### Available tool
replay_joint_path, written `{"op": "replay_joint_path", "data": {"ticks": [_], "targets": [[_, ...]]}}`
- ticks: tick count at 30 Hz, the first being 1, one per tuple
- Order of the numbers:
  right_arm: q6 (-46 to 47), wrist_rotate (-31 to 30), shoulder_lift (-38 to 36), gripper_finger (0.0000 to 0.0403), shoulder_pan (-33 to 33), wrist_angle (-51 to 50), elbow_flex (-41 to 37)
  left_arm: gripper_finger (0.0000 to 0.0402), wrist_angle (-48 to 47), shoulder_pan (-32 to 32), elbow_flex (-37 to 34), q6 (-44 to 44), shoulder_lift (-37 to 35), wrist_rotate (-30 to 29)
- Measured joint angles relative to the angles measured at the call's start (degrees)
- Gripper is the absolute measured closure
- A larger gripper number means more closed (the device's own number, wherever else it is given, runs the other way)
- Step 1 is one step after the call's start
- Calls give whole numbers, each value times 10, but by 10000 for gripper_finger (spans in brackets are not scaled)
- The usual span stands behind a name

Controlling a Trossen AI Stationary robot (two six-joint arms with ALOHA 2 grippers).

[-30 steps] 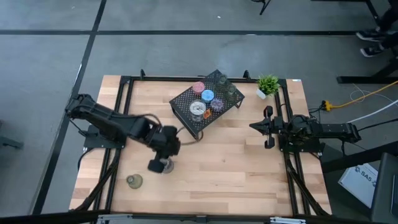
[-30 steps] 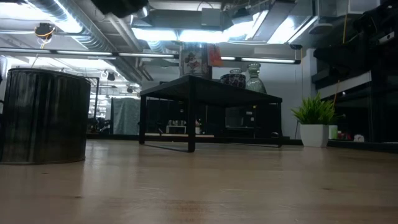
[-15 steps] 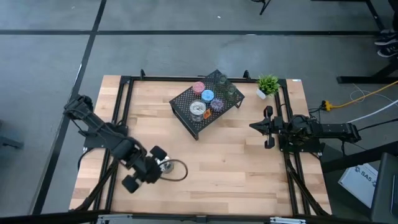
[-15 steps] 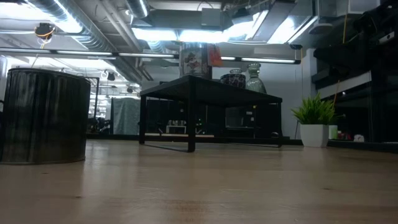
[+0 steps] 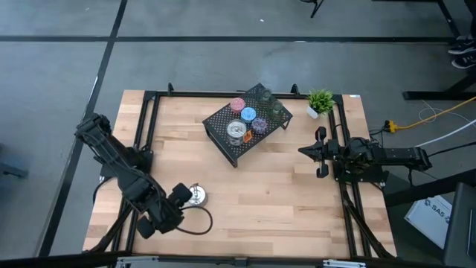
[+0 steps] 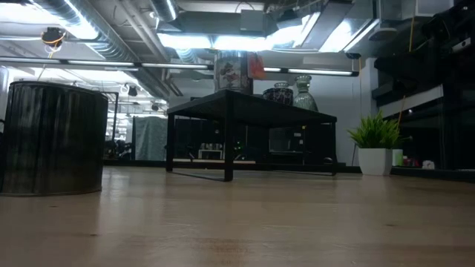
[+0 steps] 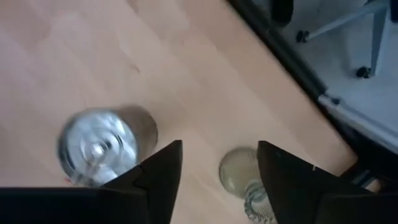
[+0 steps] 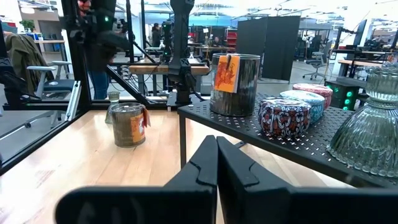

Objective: Pick & Place candle stick holders
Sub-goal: Put the green glass candle holder on the shelf aligned with the green glass candle holders

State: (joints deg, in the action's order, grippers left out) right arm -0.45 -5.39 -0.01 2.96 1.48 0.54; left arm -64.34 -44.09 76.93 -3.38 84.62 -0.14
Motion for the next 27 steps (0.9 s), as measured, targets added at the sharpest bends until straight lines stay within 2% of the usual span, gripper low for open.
{"op": "replay_joint_path", "data": {"ticks": [7, 18, 23, 27], "targets": [[0, 0, 0, 402, 0, 0, 0, 145, -2, -20, -46, -44, 0, -1], [0, 0, 0, 402, 0, 0, 0, 74, 1, -68, -51, -73, 0, -5], [0, 0, 0, 402, 0, 0, 0, 46, 1, -93, -51, -105, 0, -45], [0, 0, 0, 402, 0, 0, 0, 27, 1, -102, -53, -140, 0, -49]]}}
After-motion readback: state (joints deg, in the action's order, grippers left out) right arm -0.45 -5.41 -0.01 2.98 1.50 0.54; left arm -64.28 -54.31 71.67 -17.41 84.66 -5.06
